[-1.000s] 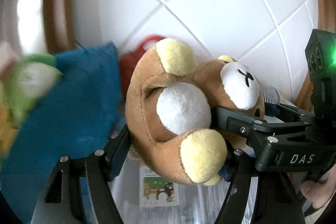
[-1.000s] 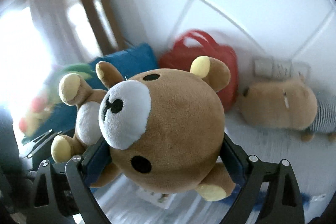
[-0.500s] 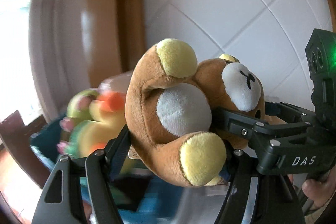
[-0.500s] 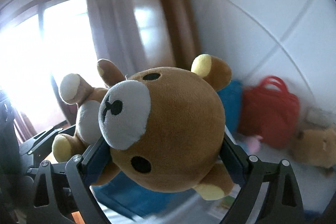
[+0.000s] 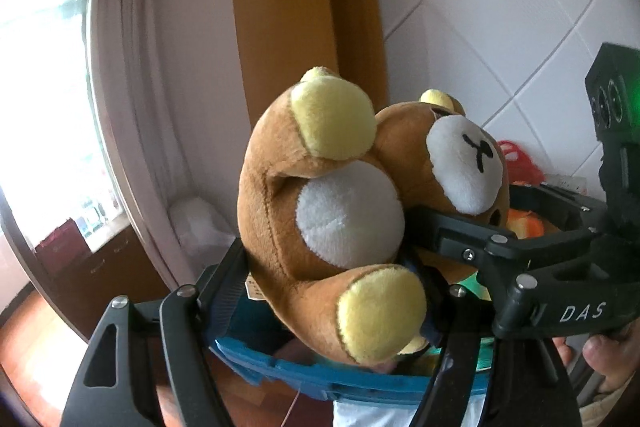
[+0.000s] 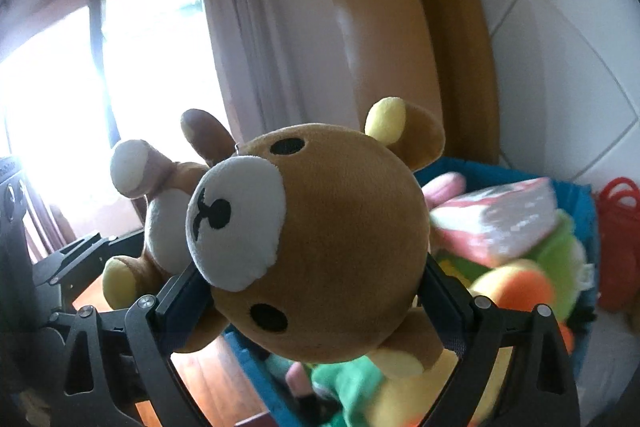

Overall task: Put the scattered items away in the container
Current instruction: 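Carry the teddy bear into the blue crate and open the right tool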

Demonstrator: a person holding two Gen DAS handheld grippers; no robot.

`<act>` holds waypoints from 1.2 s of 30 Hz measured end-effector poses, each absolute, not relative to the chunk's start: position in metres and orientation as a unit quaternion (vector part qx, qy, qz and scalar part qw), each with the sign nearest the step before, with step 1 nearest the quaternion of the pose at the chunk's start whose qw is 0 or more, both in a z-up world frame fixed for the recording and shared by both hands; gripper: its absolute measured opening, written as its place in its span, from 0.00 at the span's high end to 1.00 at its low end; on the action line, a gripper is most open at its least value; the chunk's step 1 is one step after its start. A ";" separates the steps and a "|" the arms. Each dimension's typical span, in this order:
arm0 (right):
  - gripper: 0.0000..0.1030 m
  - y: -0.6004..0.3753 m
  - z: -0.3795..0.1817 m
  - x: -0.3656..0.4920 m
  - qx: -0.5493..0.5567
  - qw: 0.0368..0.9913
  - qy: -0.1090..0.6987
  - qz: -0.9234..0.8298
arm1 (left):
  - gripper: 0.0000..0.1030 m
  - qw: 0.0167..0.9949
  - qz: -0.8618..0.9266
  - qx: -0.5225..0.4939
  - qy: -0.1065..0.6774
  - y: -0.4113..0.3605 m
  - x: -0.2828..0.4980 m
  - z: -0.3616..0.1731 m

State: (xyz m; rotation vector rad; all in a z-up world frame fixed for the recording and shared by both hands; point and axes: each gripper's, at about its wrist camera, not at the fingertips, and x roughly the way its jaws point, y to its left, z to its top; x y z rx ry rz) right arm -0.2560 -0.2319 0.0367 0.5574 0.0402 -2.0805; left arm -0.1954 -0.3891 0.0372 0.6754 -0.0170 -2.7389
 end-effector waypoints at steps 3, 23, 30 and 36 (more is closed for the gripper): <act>0.07 -0.256 0.020 -0.259 0.238 0.443 0.064 -0.862 | 0.29 0.147 -0.949 0.278 0.003 -0.414 -0.222 0.002; 0.00 -0.286 0.015 -0.250 0.237 0.406 0.130 -0.873 | 0.03 0.143 -0.939 0.311 0.041 -0.470 -0.214 -0.054; 0.00 -0.279 0.016 -0.242 0.244 0.397 0.115 -0.877 | 0.03 0.151 -0.939 0.307 0.040 -0.462 -0.196 -0.047; 0.00 -0.261 0.015 -0.233 0.241 0.385 0.106 -0.885 | 0.03 0.144 -0.942 0.302 0.034 -0.446 -0.192 -0.041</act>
